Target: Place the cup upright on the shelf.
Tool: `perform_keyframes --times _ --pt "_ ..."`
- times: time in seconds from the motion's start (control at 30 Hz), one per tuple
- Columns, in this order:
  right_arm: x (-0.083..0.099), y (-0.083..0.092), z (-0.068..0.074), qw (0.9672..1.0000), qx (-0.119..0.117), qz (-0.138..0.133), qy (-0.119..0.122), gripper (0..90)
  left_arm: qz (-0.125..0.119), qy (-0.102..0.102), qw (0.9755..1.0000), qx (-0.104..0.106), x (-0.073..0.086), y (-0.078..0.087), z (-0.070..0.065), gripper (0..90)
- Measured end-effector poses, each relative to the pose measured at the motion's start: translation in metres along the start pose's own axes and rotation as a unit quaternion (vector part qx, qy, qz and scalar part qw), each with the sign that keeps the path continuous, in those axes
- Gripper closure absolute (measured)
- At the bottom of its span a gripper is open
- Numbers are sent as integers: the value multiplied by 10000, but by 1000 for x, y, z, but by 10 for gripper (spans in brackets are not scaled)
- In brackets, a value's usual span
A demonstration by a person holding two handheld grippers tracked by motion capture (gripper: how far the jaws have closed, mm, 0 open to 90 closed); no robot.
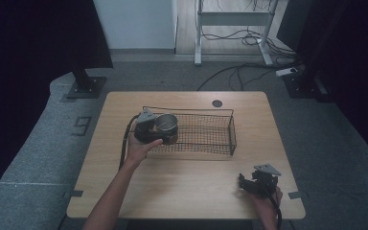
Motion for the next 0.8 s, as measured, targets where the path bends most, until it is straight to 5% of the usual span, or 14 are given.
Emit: perform_keyframes --times 0.8 --pt "0 0 -1 10000 12 -19 4 123 115 28 9999 -86 -3 -16 13 189"
Point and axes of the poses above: each handheld gripper's, and its own axes: y roughly backward along the jaws, x roughly out of its underside, z roughly to its left, the point moved 3 cm from there along -y, roughly forward along the jaws, and after that the axes turned 7 degrees about x, right-handed, at the moved point
